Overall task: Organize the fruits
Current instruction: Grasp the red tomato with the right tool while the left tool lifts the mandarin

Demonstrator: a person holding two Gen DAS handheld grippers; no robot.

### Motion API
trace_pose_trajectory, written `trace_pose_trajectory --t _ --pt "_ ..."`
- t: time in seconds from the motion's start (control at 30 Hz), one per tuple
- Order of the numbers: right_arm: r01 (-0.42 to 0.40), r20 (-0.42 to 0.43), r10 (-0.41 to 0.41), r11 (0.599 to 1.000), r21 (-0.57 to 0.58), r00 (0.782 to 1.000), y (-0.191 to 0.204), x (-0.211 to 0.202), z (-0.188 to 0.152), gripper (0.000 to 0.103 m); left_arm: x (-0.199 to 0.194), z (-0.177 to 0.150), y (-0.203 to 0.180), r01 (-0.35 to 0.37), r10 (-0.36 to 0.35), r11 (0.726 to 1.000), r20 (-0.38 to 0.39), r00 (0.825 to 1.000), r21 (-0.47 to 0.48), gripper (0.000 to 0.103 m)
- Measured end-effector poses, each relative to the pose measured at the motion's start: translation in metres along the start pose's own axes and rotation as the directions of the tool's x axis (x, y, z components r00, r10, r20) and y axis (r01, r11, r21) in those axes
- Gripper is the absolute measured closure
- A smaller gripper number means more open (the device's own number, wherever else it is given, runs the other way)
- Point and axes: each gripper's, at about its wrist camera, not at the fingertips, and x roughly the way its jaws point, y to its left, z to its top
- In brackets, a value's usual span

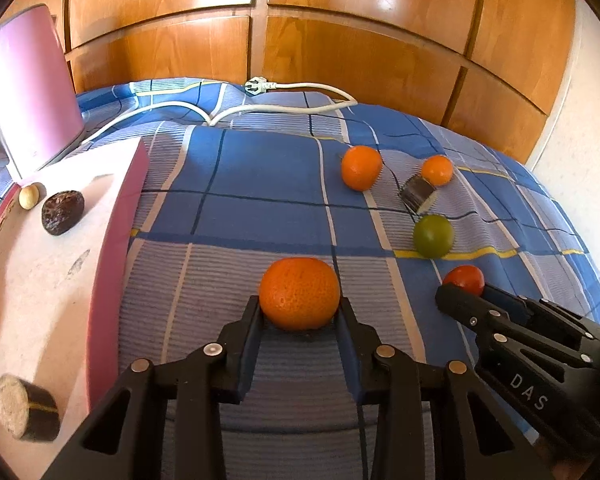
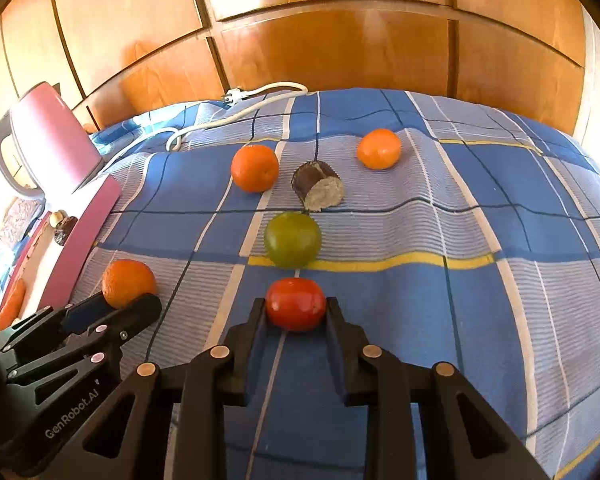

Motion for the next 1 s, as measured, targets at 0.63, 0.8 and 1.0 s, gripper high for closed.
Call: trace_pose_trajectory --t 0.63,0.8,1.0 --pt "-0.012 0.004 0.012 1.0 -0.003 1.0 0.03 -0.033 -0.033 0.075 -0.068 -0.021 0.011 0.051 -0.05 0.999 0.053 0.997 -0.004 0.068" --pt "-0.04 0.009 0.04 0.999 -0.022 0.999 0.046 -0.04 -0.033 0.075 -0.085 -0.02 0.023 0.053 -0.051 0.998 0.083 0.995 -0.026 0.068" --pt "-0.096 0.013 0.096 0.994 -0.046 0.995 0.068 -0.049 -0.03 0.075 -0.101 -0.017 0.045 0.034 -0.027 0.998 0.117 0.993 -0.059 0.068"
